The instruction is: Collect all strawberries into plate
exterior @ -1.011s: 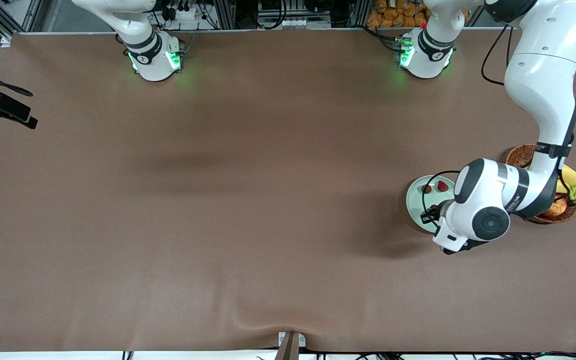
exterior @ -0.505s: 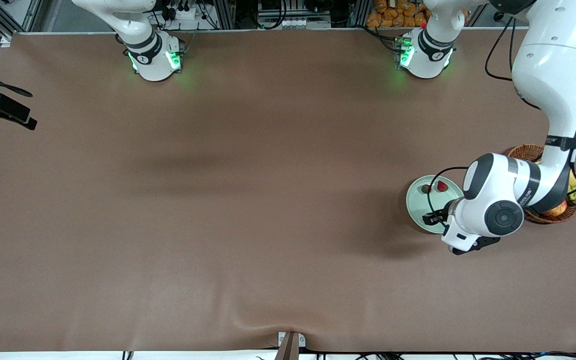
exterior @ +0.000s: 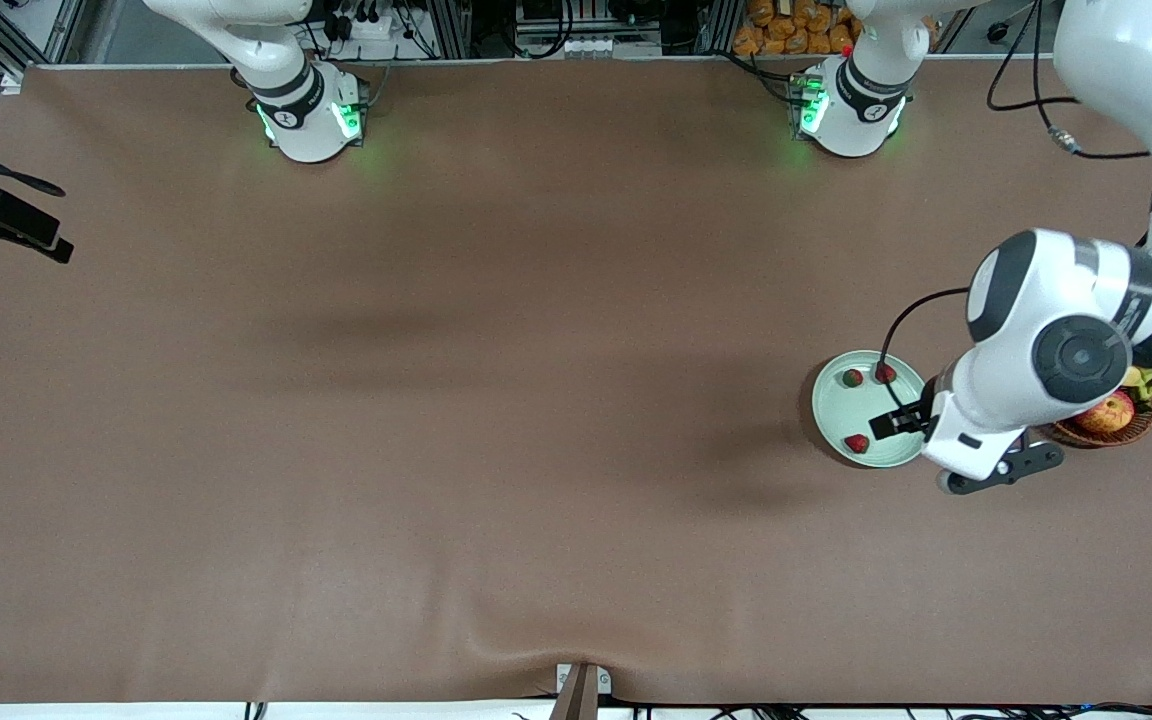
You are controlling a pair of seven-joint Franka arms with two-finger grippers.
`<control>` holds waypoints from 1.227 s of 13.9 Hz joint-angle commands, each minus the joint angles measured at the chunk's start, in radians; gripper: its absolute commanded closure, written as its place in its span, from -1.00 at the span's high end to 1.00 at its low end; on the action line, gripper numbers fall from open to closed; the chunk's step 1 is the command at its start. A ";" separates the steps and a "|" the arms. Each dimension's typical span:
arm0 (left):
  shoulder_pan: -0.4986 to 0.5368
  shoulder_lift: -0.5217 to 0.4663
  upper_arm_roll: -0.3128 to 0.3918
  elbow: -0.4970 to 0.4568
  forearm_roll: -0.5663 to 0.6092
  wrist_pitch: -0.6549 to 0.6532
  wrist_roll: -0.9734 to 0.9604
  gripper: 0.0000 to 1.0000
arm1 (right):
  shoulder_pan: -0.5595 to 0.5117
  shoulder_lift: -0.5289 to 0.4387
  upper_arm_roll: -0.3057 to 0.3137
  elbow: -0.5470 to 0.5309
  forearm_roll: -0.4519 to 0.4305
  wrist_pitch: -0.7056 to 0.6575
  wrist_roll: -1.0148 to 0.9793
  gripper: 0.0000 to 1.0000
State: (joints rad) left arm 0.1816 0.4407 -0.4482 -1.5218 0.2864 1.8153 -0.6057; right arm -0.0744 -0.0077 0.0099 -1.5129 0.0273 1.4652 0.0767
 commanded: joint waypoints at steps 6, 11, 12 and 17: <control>0.036 -0.169 -0.001 0.060 -0.121 -0.166 0.078 1.00 | -0.013 -0.012 0.004 -0.012 0.013 0.018 0.014 1.00; 0.056 -0.267 0.005 0.061 -0.124 -0.221 0.225 1.00 | -0.008 -0.012 0.004 -0.012 0.013 0.026 0.015 1.00; 0.068 -0.281 0.005 0.061 -0.124 -0.243 0.239 1.00 | -0.008 -0.012 0.004 -0.010 0.014 0.026 0.015 1.00; 0.120 -0.324 0.003 0.074 -0.232 -0.301 0.333 1.00 | -0.011 -0.015 0.004 -0.010 0.014 0.017 0.012 1.00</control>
State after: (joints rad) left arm 0.2693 0.1407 -0.4402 -1.4483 0.1061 1.5439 -0.3140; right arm -0.0745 -0.0077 0.0074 -1.5131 0.0273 1.4819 0.0769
